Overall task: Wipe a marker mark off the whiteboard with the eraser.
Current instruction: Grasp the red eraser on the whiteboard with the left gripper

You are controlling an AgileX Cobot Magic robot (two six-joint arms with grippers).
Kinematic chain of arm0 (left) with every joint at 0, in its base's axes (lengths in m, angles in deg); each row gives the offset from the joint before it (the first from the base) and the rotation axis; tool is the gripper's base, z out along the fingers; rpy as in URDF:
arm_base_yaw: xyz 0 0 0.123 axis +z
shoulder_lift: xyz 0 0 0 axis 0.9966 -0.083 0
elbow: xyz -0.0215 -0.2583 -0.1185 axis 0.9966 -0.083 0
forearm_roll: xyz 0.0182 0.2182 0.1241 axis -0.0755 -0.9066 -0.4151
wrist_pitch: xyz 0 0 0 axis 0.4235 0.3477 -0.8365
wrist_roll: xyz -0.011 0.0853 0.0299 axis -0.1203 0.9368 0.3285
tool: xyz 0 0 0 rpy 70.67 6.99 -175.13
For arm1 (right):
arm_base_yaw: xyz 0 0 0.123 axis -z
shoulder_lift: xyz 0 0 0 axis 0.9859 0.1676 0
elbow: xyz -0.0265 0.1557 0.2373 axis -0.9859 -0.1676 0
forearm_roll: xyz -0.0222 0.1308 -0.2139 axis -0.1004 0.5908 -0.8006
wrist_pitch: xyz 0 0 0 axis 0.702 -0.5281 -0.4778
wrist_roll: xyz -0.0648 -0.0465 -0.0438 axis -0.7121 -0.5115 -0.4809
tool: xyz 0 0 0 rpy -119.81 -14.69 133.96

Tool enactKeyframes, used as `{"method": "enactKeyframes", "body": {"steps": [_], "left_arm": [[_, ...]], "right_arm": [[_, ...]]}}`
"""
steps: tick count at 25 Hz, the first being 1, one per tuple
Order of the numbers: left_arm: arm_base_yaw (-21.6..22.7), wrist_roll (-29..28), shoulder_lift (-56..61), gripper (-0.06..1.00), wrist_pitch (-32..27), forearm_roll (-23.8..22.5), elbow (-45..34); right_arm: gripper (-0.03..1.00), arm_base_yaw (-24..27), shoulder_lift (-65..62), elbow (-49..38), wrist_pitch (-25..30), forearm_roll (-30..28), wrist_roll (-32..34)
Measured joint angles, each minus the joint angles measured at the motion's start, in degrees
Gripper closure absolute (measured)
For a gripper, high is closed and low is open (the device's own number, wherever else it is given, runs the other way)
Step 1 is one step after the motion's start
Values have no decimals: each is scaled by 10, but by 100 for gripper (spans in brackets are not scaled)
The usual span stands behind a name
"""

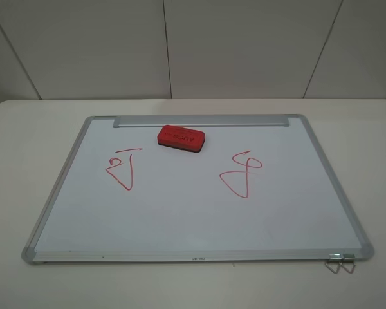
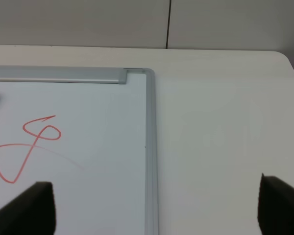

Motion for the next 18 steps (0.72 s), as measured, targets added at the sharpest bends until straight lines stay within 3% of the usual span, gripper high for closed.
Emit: {"method": "enactKeyframes", "body": {"steps": [18], "left_arm": [[0, 0, 0, 19, 0, 0, 0]], "right_arm": [[26, 0, 0, 0, 0, 0, 0]]}}
